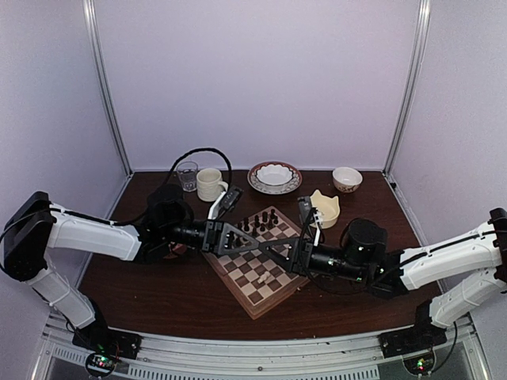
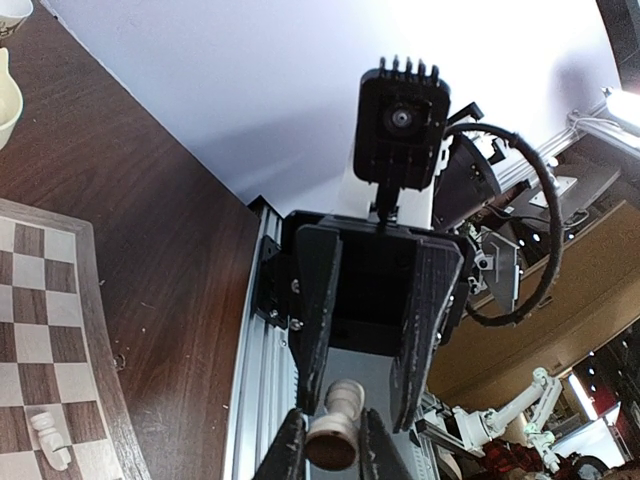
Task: Set up the chess pieces on the board
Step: Pass from the left arm to the right
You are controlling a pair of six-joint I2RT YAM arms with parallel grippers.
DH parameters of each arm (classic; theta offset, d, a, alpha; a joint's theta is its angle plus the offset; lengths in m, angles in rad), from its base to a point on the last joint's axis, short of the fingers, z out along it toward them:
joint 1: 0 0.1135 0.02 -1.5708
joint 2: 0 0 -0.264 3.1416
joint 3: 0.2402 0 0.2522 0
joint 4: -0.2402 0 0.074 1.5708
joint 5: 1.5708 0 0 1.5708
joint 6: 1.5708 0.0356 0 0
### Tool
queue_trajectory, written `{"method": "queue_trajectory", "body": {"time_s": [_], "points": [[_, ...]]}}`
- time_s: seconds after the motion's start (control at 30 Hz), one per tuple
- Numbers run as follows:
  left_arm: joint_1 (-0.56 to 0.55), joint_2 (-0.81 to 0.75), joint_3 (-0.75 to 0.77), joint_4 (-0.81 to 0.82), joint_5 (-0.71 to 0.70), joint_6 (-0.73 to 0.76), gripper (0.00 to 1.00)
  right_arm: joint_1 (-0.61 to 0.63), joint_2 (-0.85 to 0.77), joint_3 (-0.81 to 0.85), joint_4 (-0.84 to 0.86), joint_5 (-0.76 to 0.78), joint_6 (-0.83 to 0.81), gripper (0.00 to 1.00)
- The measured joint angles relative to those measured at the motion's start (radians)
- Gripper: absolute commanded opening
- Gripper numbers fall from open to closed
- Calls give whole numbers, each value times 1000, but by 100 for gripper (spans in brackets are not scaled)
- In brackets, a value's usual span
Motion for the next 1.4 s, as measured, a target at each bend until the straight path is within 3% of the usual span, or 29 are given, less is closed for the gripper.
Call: {"method": "queue_trajectory", "body": {"time_s": [0.4, 0.57, 0.67, 0.8, 1.0, 1.23, 1.4], "points": [[0, -11, -2, 0, 0, 0, 6, 0, 0, -13, 0, 9, 0, 22], [0, -11, -2, 0, -4, 0, 8, 0, 0, -13, 5, 7, 5, 4], [2, -11, -2, 0, -7, 0, 19, 0, 0, -13, 5, 8, 9, 3], [1, -11, -3, -14, -18, 21, 42, 0, -8, -12, -29, 16, -2, 3], [2, -68, -8, -137, -90, 106, 57, -7, -91, 124, -472, 97, -87, 4], [2, -210, -8, -399, -251, 286, 60, -27, -145, 358, -1010, 290, -238, 2], [2, -257, -8, -550, -389, 414, 60, -75, -104, 462, -1288, 356, -326, 0]]}}
